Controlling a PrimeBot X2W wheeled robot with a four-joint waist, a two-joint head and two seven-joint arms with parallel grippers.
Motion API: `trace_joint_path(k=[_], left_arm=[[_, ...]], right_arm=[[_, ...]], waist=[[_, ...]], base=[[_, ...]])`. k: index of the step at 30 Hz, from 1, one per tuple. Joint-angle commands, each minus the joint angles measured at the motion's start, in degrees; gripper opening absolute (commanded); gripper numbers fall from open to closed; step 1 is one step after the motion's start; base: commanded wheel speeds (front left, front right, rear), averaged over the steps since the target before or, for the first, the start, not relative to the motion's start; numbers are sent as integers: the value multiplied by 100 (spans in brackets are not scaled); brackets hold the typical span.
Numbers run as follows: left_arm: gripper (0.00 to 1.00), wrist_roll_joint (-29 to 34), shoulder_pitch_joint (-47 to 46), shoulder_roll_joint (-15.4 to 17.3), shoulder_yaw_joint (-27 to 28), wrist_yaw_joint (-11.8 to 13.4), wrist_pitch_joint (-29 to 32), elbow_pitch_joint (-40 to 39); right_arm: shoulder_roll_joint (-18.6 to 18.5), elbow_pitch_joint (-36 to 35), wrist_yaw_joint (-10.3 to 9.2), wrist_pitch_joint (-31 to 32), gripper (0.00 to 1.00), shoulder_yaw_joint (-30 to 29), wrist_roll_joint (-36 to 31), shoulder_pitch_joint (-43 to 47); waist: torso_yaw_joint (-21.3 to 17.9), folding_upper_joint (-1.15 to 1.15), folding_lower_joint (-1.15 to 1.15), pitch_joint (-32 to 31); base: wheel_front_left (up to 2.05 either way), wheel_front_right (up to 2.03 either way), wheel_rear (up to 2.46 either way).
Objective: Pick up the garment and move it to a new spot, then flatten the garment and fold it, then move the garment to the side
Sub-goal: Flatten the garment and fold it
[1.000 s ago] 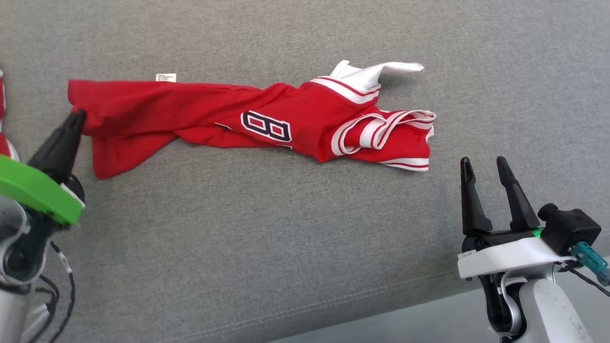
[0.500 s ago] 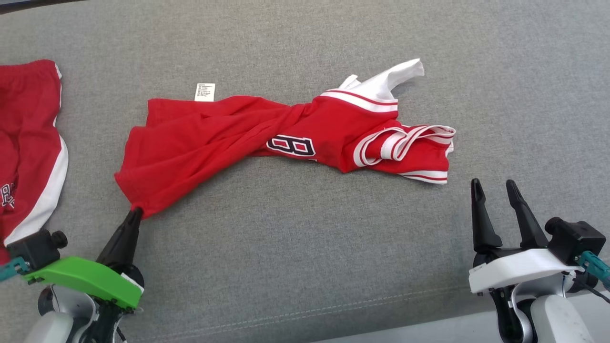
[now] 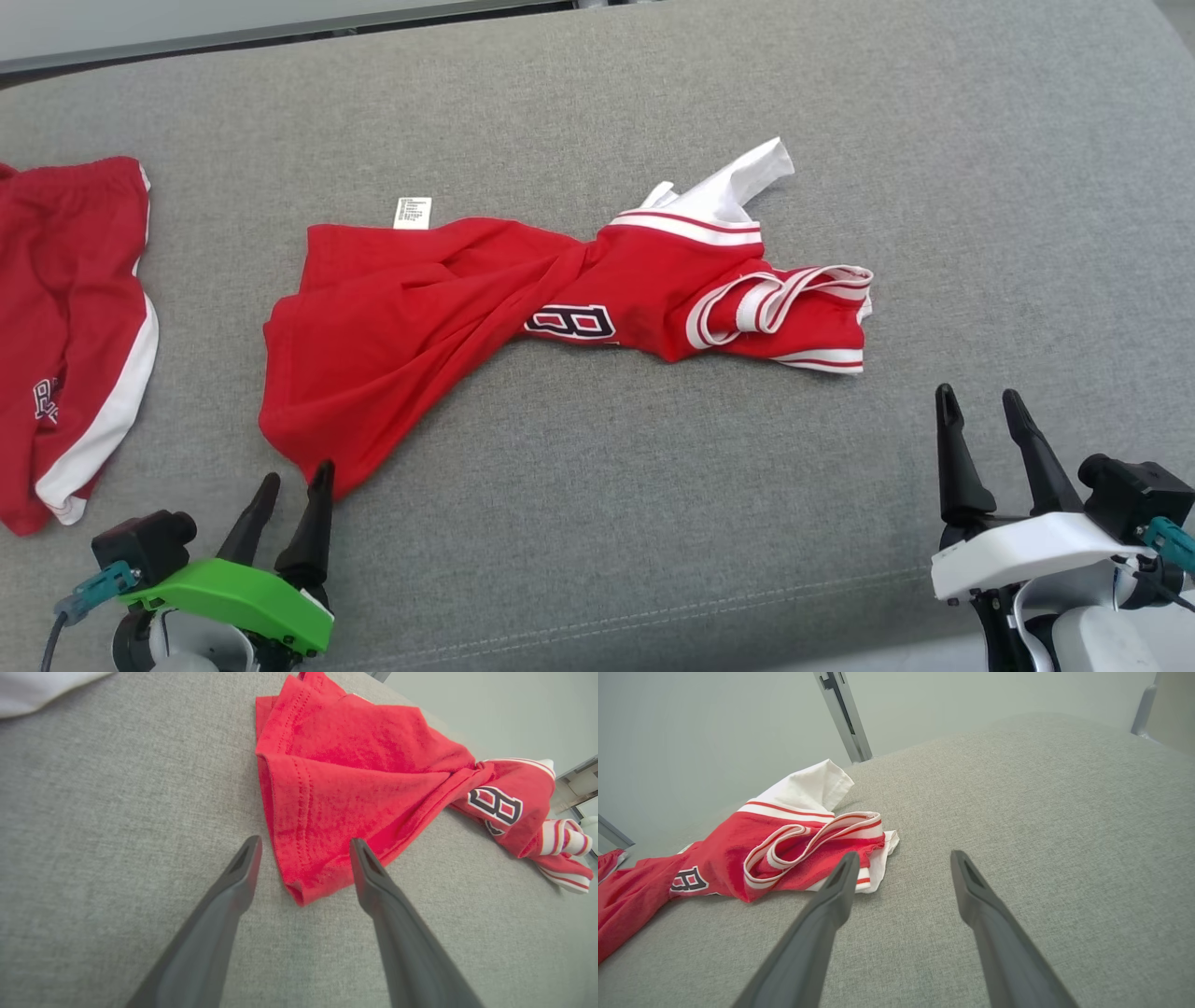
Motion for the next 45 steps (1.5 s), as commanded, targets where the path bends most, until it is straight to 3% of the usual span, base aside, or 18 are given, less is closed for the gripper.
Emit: trace_joint_path(k=[1,6,13,20,33,45], left_arm=[[100,167,-75,-31,38,116,-182,7],[100,699,-26,-74,278,560,-413,-290],[100,1736,117,-98,672,1348,-439,-1316],[100,2496,342,-7,557,1800,-435,-2049],[100,2842,889,95,191,2145,-214,-2391],[100,2780,970,88,170,2252,-114,-2385]], right_arm=[[-20,-30,-2,31,100,-45,-43,54],[-19,-139,-2,49,100,-150,-117,91],[-19,-230,-2,148,100,-142,-323,-105],[-20,-194,-2,263,100,60,-497,-234],[-27,-229,-2,361,100,336,-526,134],[-22,-303,-2,423,100,333,-514,237]], waist=[[30,0,0,-118],[121,0,0,-316],[200,0,0,-542],[220,0,0,-841],[265,0,0,-1294],[357,0,0,-1373]], base=[[0,0,0],[0,0,0],[0,0,0],[0,0,0],[0,0,0],[0,0,0]])
